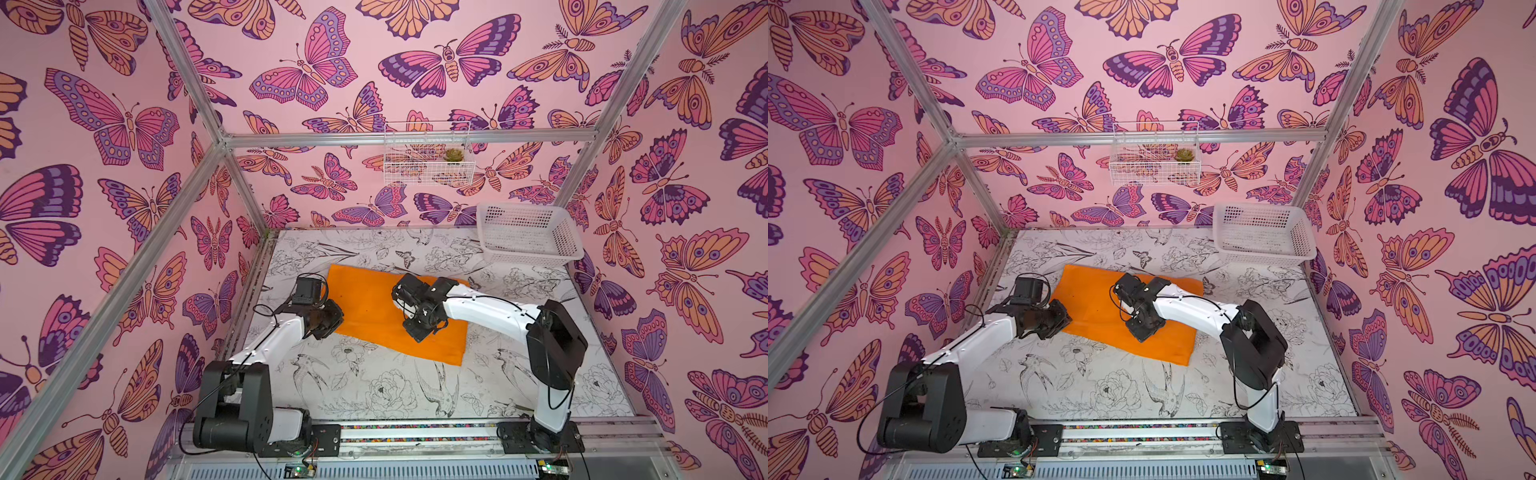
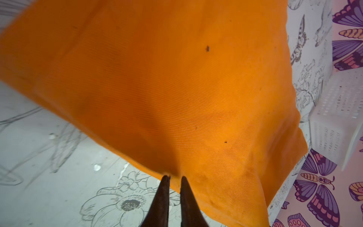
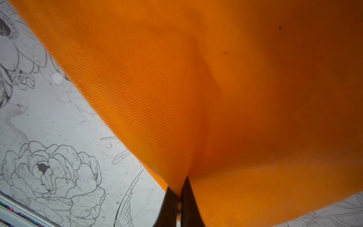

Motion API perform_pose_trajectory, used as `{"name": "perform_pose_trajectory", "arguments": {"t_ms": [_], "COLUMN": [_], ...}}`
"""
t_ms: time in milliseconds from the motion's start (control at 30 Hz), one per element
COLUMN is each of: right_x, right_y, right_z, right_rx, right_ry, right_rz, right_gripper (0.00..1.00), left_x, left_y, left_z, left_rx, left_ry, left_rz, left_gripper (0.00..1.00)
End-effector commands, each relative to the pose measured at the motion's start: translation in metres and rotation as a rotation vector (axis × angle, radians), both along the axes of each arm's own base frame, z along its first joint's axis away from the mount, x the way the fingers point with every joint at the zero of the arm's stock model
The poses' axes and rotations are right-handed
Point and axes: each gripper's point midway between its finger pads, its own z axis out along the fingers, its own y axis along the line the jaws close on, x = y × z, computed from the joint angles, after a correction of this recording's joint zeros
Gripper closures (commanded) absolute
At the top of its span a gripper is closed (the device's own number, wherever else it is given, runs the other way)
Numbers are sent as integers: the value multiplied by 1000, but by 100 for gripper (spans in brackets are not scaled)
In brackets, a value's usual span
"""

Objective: Roll up the long pants
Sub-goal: Fold the long pant at the center of the board.

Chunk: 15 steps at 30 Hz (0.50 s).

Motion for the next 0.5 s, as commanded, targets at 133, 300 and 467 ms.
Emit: {"name": "perform_pose_trajectory", "arguments": {"t_ms": [133, 300, 467], "right_x": [-29, -44, -64], "right_y": [10, 20, 36], "right_z": [-13, -17, -27], "right_rx": [-38, -33, -13], "right_ry": [83, 118, 182], "right_rz": [73, 104, 145], "right_gripper": [100, 100, 98], "left_x": [-24, -24, -16], "left_y": [27, 32, 37], "left_z": [-16, -19, -15], "left_rx": [66, 50, 69], "left_ry": [88, 104, 87], "left_rz": [16, 20, 30], "left_gripper": [84, 84, 83]}}
